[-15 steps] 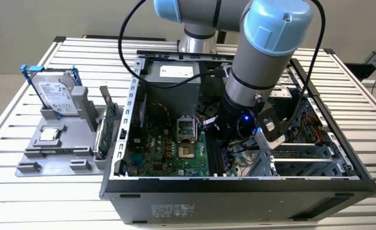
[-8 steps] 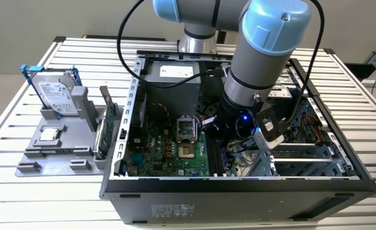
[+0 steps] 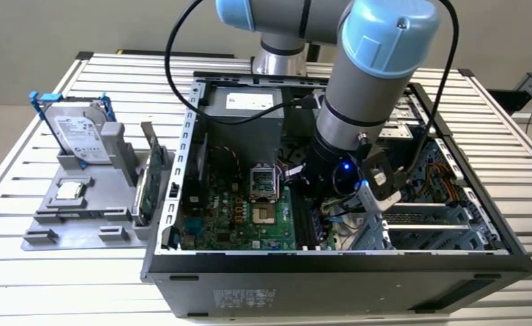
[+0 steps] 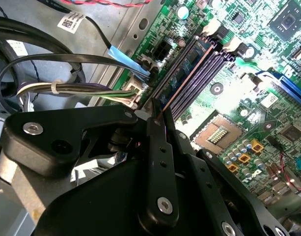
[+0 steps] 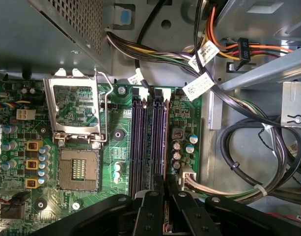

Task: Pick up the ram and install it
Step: 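Insert the ram into the slot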

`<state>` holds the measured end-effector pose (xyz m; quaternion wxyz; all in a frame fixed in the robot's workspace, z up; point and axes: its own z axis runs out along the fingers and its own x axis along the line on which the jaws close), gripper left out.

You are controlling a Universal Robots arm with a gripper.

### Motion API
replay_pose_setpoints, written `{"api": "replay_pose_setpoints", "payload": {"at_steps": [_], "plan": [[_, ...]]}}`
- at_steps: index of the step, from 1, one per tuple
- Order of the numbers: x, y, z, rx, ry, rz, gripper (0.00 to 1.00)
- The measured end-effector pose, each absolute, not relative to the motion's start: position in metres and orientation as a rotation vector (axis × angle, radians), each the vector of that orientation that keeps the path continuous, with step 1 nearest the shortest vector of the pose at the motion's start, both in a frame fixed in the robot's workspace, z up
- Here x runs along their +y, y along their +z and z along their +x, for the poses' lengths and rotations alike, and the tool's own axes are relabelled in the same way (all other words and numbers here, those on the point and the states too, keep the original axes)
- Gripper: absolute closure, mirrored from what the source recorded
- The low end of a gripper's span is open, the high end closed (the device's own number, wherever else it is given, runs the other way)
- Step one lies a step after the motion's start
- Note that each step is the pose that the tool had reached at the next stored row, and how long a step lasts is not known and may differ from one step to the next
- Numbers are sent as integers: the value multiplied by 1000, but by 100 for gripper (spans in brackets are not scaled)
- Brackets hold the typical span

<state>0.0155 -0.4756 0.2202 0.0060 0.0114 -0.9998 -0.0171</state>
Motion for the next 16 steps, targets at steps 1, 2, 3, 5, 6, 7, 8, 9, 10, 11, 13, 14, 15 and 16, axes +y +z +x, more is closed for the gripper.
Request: {"api": "replay_pose_setpoints", "payload": {"at_steps": [1,2,3,5,6,7,8,9,10,11,13,14,15,16], "plan": [[-476,220,15,-3129,-53,35,100],[-476,220,15,-3129,-53,35,100],[-476,220,15,-3129,-53,35,100],[-475,220,14,-3129,-53,34,100],[-475,220,14,-3129,-53,34,100],[-475,220,14,-3129,-53,34,100],[-475,220,14,-3129,-54,34,100],[-475,220,14,-3129,-53,33,100],[-475,220,14,-3130,-53,33,100],[-475,219,14,-3130,-53,33,100],[-475,218,14,-3131,-53,33,100],[-475,218,14,-3131,-53,33,100],[-475,217,14,-3131,-53,33,100],[-475,216,14,-3132,-53,33,100]]}}
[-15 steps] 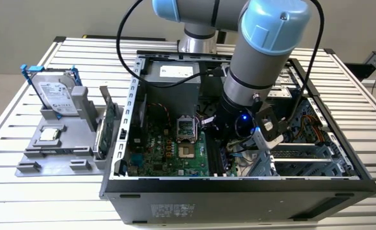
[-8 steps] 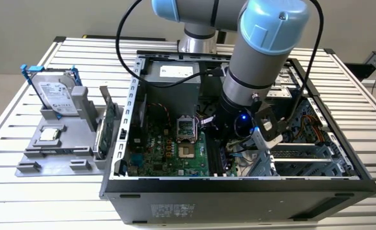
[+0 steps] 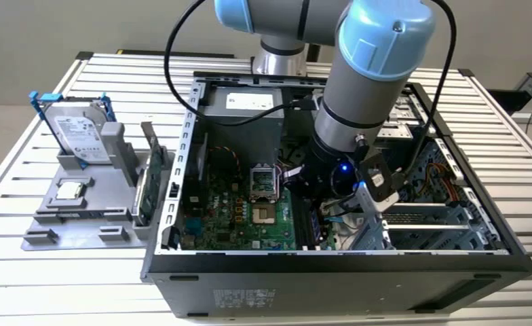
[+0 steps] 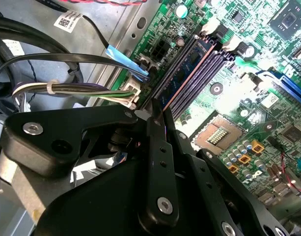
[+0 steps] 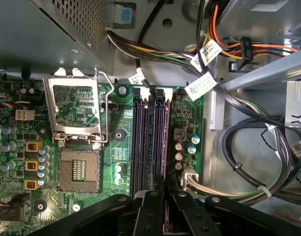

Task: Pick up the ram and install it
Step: 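Insert the ram into the slot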

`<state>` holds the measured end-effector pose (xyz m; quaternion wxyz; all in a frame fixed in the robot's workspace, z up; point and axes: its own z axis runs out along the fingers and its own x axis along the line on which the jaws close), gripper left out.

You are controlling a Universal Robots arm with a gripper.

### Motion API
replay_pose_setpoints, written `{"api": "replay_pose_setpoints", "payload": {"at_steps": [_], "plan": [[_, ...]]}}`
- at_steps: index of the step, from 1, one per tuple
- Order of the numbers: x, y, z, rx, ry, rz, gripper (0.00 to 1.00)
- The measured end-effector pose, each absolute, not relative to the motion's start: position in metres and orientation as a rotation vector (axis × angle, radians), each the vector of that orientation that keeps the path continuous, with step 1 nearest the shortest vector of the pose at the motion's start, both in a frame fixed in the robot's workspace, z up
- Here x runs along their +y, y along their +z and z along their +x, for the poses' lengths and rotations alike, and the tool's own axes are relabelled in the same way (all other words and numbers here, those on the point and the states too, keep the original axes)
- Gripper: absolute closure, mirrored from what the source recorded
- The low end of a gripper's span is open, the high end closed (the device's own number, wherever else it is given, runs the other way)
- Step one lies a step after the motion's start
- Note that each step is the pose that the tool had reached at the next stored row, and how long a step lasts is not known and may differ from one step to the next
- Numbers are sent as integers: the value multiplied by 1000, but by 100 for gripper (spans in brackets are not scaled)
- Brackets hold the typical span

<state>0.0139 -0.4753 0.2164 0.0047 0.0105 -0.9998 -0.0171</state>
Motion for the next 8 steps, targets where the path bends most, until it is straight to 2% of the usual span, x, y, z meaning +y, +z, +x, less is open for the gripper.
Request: {"api": "replay_pose_setpoints", "payload": {"at_steps": [8], "plan": [[-475,212,14,-3132,-53,33,100]]}}
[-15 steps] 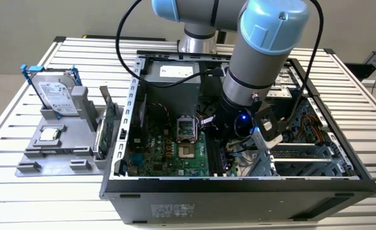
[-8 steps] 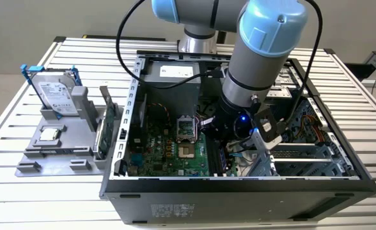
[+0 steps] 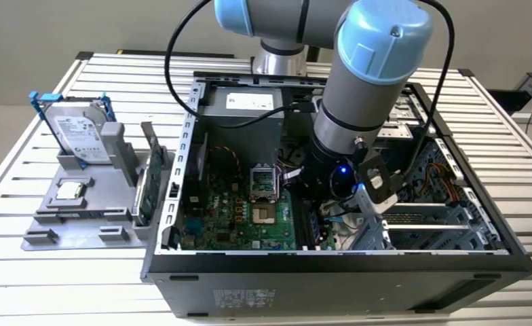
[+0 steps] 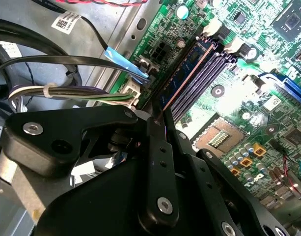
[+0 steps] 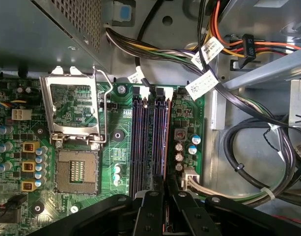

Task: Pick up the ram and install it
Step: 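Insert the ram into the slot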

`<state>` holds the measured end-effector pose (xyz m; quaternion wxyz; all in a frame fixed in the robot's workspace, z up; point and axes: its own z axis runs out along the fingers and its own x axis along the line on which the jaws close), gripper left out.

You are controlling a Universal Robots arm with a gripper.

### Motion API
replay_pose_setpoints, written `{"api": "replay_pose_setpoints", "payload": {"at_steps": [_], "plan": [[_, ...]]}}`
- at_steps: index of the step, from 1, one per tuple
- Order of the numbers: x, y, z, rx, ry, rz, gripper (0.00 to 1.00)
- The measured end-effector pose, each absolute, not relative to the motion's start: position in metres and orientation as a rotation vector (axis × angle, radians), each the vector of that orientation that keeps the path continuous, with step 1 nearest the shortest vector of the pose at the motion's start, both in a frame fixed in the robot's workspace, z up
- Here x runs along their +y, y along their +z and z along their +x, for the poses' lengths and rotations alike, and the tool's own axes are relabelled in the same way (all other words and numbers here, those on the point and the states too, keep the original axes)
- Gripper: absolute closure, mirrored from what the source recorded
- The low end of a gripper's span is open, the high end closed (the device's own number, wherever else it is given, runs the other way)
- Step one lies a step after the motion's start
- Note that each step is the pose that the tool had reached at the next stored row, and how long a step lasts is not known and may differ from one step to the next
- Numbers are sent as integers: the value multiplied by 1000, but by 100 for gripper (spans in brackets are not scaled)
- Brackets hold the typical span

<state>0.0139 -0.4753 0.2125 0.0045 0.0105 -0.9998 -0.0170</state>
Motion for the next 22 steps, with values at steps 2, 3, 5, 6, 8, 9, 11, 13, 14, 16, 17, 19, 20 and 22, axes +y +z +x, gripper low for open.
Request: {"api": "replay_pose_setpoints", "payload": {"at_steps": [2,3,5,6,8,9,11,13,14,16,17,19,20,22], "plan": [[-475,212,14,-3132,-54,33,100],[-475,212,14,-3132,-54,33,100],[-475,212,14,-3132,-54,33,100],[-475,212,14,-3132,-54,33,100],[-475,211,14,-3132,-54,33,100],[-475,211,14,-3132,-57,33,0],[-475,211,14,-3132,-55,33,0],[-475,211,14,-3132,-54,33,0],[-475,211,14,-3132,-53,33,0],[-475,212,14,-3132,-54,33,0],[-475,214,14,-3132,-54,33,0],[-475,217,14,-3132,-54,33,0],[-475,219,14,-3132,-54,33,0],[-475,224,14,-3132,-54,33,0]]}}
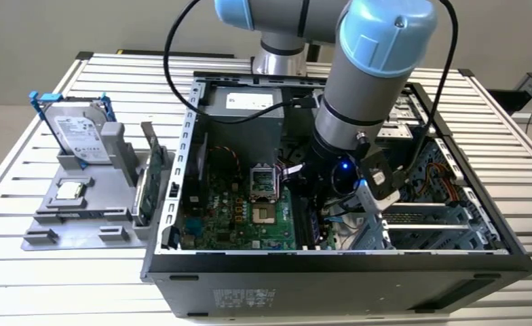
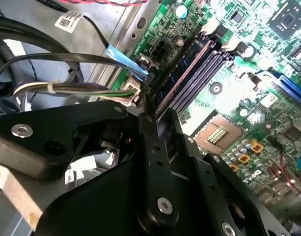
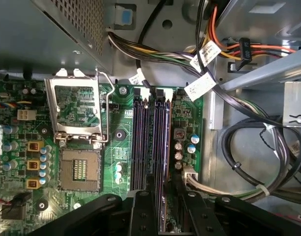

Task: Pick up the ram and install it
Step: 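Insert the ram into the slot, then press down the ram until it locks into place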

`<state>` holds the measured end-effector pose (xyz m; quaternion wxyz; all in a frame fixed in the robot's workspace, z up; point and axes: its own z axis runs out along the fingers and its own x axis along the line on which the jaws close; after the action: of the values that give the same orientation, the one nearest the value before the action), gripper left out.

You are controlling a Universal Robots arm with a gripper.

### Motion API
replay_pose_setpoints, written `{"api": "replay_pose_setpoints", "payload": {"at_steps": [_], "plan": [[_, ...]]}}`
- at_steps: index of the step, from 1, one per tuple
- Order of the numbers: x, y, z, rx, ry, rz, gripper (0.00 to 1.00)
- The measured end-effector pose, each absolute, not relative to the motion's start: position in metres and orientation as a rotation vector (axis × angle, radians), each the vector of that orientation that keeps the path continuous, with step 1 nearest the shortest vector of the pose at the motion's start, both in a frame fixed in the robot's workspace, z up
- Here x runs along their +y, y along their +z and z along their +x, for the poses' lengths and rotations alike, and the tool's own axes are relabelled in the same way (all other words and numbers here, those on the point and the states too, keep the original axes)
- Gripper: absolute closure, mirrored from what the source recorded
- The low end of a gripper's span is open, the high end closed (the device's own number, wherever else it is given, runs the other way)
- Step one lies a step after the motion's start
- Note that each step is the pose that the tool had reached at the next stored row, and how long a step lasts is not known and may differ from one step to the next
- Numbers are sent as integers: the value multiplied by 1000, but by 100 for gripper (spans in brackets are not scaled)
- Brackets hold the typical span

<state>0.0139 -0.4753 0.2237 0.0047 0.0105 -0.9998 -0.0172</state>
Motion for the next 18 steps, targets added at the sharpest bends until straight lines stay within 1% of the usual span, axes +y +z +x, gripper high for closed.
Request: {"api": "replay_pose_setpoints", "payload": {"at_steps": [18], "plan": [[-475,258,14,-3130,-54,33,0]]}}
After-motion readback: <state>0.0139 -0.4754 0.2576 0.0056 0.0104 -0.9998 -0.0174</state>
